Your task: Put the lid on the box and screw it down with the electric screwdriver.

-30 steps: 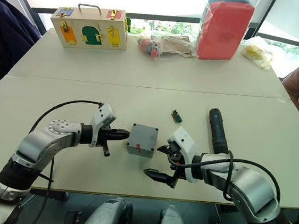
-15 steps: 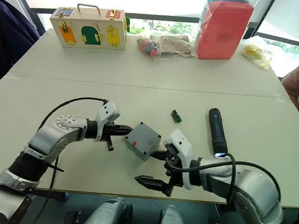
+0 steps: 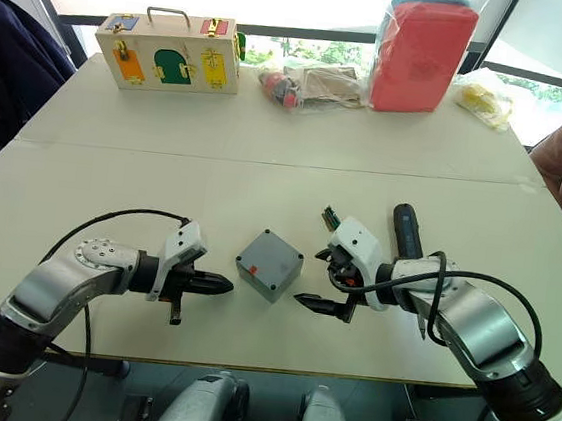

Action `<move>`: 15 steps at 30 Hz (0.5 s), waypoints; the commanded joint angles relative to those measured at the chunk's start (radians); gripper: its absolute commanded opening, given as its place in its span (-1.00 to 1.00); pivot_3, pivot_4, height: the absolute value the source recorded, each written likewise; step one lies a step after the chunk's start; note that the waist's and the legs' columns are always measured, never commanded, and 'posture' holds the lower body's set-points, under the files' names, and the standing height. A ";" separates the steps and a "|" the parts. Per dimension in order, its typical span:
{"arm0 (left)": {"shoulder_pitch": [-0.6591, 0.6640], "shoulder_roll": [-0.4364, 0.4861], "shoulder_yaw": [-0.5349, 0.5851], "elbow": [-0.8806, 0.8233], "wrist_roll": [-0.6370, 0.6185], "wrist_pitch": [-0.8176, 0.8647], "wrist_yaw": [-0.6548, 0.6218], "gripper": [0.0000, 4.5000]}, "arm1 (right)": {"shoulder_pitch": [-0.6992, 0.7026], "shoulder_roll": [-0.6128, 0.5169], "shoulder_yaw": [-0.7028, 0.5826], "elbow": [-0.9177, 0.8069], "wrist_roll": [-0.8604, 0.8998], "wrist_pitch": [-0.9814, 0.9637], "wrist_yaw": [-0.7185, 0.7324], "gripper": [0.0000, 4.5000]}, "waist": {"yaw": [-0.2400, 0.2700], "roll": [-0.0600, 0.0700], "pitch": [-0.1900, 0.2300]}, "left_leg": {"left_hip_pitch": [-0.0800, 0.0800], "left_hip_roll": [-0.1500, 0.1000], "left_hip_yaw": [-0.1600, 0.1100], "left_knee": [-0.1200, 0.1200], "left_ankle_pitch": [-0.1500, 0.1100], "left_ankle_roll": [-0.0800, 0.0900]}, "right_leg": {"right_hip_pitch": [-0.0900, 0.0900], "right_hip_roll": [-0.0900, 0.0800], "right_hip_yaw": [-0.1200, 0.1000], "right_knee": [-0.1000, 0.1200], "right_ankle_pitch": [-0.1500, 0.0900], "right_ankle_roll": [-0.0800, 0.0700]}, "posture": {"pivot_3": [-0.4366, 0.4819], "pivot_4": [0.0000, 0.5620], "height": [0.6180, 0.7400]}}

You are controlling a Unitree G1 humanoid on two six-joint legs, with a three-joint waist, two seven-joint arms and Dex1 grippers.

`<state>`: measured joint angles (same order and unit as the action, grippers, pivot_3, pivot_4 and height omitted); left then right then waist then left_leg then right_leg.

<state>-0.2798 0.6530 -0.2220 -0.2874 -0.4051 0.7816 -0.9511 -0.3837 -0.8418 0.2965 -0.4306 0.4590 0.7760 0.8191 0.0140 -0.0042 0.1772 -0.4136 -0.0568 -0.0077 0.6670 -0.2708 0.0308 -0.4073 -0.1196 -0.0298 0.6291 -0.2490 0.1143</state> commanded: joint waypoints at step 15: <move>-0.091 -0.100 0.011 0.057 0.003 -0.041 0.064 -1.00 | 0.063 0.066 -0.031 -0.156 0.047 0.104 0.029 0.99 | -0.001 0.000 0.000 | 0.000 0.000 0.000 0.000 0.000 0.000 | -0.001 0.000 0.000 0.000 0.000 0.000 | -0.05 -0.47 1.00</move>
<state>-0.3516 0.5620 -0.2190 -0.2121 -0.3956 0.7700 -0.8778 -0.3193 -0.7969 0.2829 -0.5230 0.4759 0.8806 0.8471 0.0132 -0.0043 0.1772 -0.4136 -0.0569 -0.0079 0.6667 -0.2707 0.0305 -0.4079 -0.1193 -0.0299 0.6295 -0.2489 0.1144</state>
